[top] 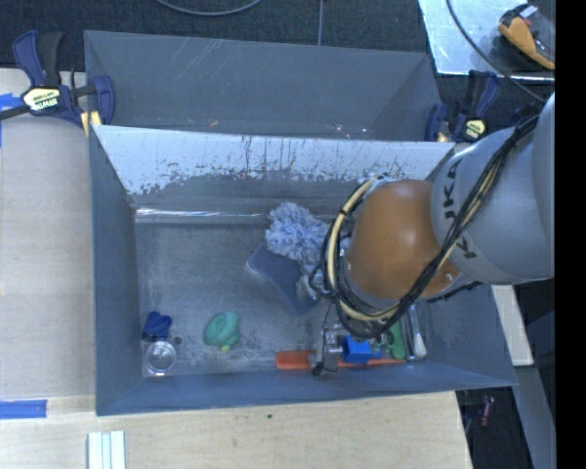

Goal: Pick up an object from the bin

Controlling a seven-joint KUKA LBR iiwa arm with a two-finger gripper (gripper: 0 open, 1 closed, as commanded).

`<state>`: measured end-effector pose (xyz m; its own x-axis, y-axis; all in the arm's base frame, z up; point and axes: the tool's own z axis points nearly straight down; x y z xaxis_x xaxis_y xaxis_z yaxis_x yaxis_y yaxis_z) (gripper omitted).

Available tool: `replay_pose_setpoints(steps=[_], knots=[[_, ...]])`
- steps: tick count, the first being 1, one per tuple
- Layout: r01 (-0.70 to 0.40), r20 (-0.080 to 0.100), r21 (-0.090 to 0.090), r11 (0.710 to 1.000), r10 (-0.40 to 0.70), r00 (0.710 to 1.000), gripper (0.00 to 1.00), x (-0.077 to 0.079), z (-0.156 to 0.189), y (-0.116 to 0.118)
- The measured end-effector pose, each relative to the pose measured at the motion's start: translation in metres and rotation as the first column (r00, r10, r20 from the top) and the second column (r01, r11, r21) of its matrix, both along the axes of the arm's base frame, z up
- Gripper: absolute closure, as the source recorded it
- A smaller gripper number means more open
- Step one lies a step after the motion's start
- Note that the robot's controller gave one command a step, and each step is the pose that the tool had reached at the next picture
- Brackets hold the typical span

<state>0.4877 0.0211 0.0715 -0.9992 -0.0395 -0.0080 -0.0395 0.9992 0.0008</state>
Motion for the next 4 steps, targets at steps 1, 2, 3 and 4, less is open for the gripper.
replay_pose_setpoints(steps=[1,2,3,4], knots=[[-0.074,0.002,0.001,0.997,0.074,0.997,0.00,0.093,-0.001,-0.052],[0.133,-0.008,0.003,0.991,-0.133,0.991,0.00,0.000,0.029,0.040],[0.200,0.006,0.004,0.980,-0.200,0.980,0.00,0.090,-0.001,-0.005],[0.069,0.014,0.007,0.998,-0.070,0.997,1.00,0.001,0.003,0.024]])
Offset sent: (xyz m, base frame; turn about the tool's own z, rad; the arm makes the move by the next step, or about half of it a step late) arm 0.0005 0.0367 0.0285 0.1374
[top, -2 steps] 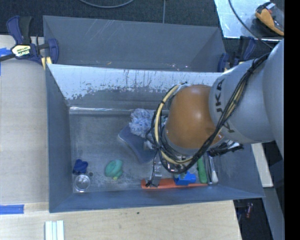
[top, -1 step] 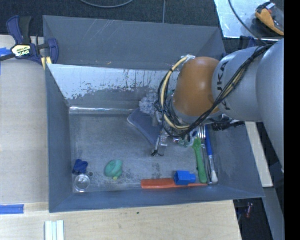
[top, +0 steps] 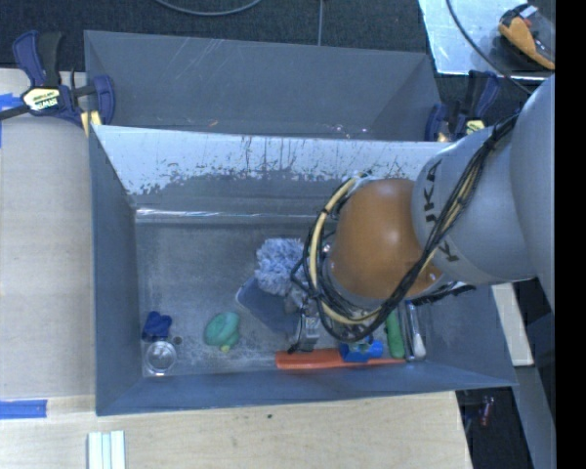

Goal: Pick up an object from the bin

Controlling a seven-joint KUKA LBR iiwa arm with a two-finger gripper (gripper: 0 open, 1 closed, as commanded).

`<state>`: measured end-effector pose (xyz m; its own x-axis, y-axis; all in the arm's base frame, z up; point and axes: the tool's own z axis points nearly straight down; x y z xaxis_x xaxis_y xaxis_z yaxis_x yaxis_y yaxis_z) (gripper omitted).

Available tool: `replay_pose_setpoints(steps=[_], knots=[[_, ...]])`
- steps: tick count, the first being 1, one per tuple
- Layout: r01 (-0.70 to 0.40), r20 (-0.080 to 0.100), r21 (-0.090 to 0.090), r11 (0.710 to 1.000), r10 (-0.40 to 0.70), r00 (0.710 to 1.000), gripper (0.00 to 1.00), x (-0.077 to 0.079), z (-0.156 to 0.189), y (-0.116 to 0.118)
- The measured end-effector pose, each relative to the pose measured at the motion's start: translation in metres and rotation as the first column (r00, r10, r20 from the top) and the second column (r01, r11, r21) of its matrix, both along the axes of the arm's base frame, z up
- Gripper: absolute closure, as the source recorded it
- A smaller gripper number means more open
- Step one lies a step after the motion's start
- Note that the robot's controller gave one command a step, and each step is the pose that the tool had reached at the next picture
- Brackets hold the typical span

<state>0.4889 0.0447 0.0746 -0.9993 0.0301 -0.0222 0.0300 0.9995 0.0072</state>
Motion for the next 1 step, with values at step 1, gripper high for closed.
replay_pose_setpoints(steps=[1], knots=[[0.000,0.000,0.000,1.000,0.000,1.000,1.00,0.0001,0.0000,0.0000]])
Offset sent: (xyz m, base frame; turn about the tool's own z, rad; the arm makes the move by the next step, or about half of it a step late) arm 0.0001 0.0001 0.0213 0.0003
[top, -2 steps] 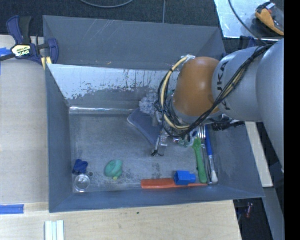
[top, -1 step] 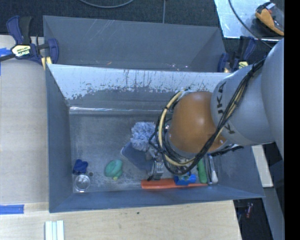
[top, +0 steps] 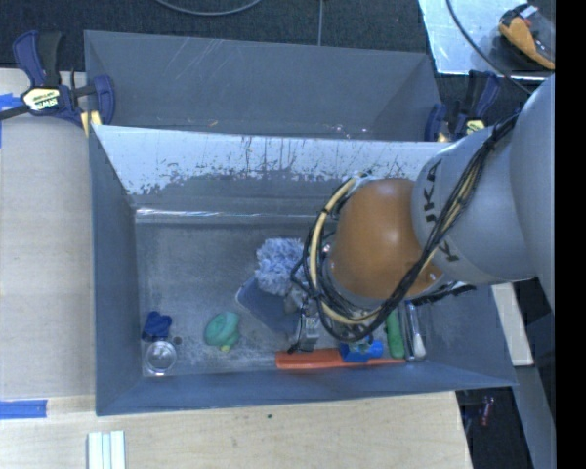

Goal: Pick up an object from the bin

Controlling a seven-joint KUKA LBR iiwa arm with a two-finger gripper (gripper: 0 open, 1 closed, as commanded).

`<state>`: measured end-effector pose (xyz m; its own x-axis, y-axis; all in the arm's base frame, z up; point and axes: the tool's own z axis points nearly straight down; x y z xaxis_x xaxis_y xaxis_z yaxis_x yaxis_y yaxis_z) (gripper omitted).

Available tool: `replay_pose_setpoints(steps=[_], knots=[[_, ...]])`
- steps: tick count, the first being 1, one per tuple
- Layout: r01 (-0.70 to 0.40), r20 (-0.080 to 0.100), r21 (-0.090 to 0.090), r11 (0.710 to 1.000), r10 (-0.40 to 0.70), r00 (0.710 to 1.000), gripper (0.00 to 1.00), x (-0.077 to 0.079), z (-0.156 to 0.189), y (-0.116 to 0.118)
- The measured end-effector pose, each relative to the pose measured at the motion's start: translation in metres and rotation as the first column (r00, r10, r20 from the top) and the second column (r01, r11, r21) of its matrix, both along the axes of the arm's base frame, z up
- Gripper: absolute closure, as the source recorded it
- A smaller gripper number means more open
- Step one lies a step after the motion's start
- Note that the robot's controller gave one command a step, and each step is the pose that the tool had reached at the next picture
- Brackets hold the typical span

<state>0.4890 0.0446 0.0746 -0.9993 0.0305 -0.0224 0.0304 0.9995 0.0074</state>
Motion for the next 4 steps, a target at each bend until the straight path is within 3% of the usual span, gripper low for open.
replay_pose_setpoints(steps=[2,3,4], knots=[[0.001,0.003,0.000,1.000,-0.001,1.000,1.00,0.000,0.019,0.000],[0.002,-0.005,-0.001,1.000,-0.002,1.000,1.00,-0.002,0.050,-0.001],[0.002,0.000,0.000,1.000,-0.002,1.000,1.00,0.000,0.074,-0.001]])
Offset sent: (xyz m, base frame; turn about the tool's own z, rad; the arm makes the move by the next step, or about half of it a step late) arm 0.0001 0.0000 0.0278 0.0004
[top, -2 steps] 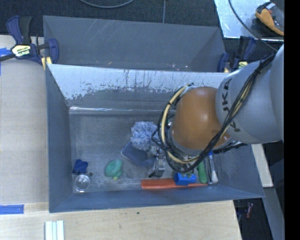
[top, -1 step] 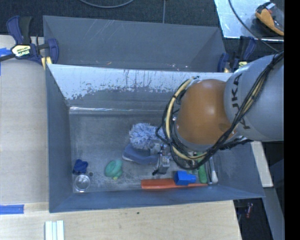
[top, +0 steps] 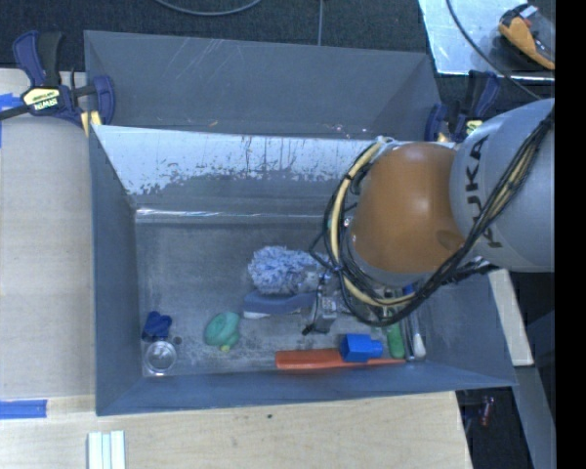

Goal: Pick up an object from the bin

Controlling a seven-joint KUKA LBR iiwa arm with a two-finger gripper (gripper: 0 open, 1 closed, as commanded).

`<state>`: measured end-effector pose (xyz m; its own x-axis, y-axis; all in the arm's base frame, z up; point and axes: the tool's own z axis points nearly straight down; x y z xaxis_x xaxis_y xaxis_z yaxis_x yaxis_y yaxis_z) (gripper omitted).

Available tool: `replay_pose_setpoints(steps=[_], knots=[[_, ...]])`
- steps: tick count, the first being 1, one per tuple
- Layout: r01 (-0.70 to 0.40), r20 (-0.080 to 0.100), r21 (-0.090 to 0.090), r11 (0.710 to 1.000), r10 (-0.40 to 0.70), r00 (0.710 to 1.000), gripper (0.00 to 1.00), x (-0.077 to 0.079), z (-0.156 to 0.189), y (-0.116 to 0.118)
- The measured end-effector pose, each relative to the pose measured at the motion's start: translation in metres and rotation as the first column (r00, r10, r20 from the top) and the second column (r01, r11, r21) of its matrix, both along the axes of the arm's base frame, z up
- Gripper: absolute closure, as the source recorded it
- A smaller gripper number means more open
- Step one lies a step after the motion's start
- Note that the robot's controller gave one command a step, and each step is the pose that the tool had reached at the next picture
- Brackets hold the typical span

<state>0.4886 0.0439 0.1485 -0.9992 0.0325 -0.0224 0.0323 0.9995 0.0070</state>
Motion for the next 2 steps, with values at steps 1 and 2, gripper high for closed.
replay_pose_setpoints(steps=[1,2], knots=[[0.000,-0.006,0.000,1.000,0.000,1.000,1.00,-0.001,0.013,0.000],[0.000,-0.001,0.000,1.000,0.000,1.000,1.00,0.000,0.033,0.000]])
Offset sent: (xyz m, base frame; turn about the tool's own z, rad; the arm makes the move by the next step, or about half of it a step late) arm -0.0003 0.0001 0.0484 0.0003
